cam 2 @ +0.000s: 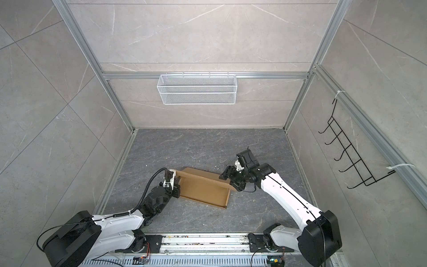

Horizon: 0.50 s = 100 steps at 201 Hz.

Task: Assemble paper box
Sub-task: Fold the lid at the center of the table.

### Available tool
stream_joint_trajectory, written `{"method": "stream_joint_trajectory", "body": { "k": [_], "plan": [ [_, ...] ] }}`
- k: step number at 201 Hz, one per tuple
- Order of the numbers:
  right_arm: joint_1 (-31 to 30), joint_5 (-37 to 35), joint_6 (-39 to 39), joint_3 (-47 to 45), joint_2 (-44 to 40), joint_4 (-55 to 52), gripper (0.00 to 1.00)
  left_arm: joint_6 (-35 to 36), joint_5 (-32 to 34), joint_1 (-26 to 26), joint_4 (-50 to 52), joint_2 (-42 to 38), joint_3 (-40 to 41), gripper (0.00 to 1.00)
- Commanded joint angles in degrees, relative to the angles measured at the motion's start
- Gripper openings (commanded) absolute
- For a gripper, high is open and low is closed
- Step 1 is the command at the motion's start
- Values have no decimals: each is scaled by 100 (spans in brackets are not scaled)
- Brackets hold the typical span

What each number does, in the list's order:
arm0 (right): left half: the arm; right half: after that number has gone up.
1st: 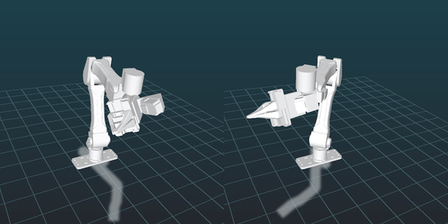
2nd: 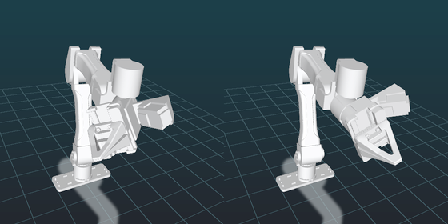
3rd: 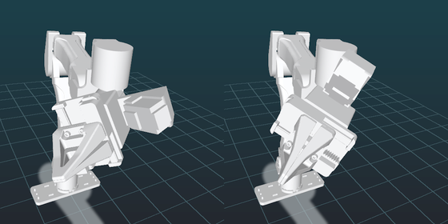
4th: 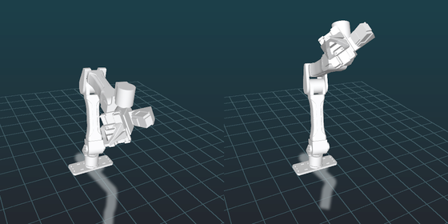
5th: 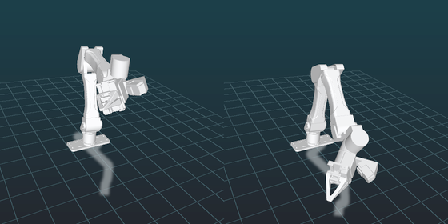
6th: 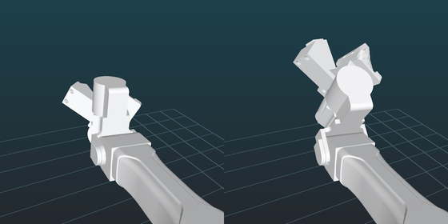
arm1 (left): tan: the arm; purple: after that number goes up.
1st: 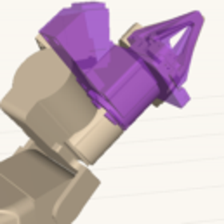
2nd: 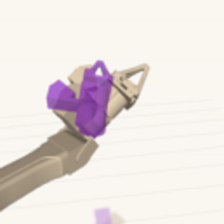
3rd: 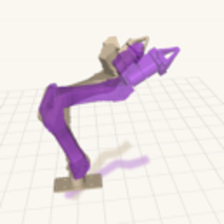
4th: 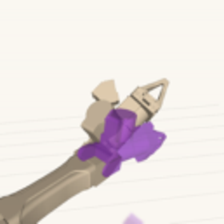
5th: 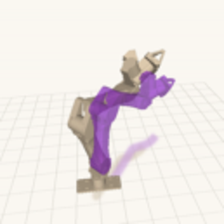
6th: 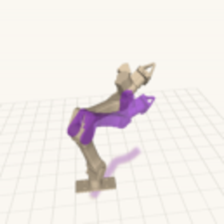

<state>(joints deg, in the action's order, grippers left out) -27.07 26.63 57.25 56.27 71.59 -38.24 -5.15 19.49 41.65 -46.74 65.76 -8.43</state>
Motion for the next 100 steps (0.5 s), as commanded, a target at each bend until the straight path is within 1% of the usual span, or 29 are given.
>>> {"method": "stream_joint_trajectory", "body": {
  "k": [1, 62, 100],
  "plan": [
    [1, 290, 358, -208, 22, 447, 69, 40, -143, 78, 533, -89, -7, 4],
    [0, 286, 554, -556, 126, 994, 71, -111, -127, 189, 526, 30, -10, 4],
    [31, 268, 659, -879, 177, 1351, 68, -213, 39, 333, 569, 27, 33, 4]
  ]
}}
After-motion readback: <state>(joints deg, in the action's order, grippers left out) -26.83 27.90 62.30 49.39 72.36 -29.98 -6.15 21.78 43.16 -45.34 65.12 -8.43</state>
